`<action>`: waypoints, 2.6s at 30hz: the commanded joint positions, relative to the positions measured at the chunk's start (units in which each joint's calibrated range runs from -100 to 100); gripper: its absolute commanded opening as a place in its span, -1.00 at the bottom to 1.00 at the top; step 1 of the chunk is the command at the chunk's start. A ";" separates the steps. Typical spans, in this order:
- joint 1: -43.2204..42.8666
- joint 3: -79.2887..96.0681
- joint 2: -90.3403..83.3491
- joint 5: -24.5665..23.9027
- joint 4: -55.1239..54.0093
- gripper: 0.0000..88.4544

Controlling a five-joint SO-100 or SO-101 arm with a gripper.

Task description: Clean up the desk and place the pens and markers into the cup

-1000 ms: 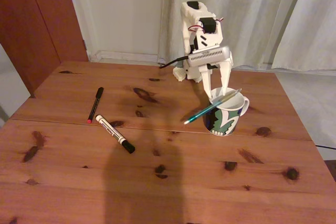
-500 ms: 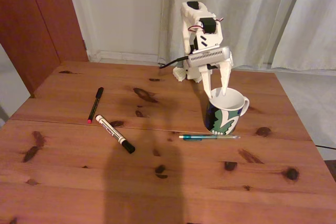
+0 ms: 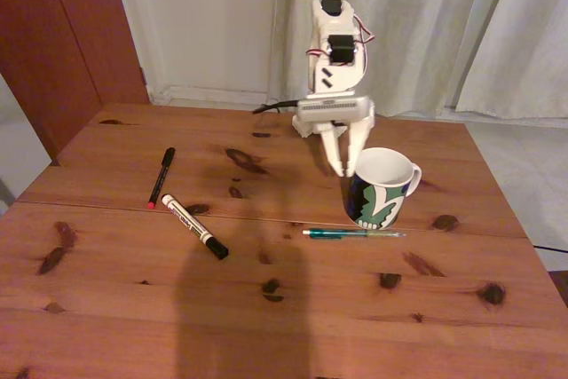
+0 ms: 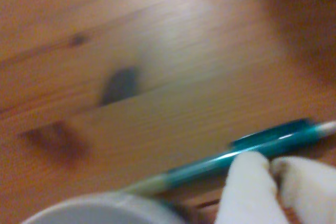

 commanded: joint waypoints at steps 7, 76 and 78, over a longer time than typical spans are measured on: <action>2.22 -5.86 8.93 7.64 2.33 -0.99; 43.71 -40.13 50.22 14.55 -5.41 -0.98; 43.71 -40.04 50.22 14.92 -5.41 -0.98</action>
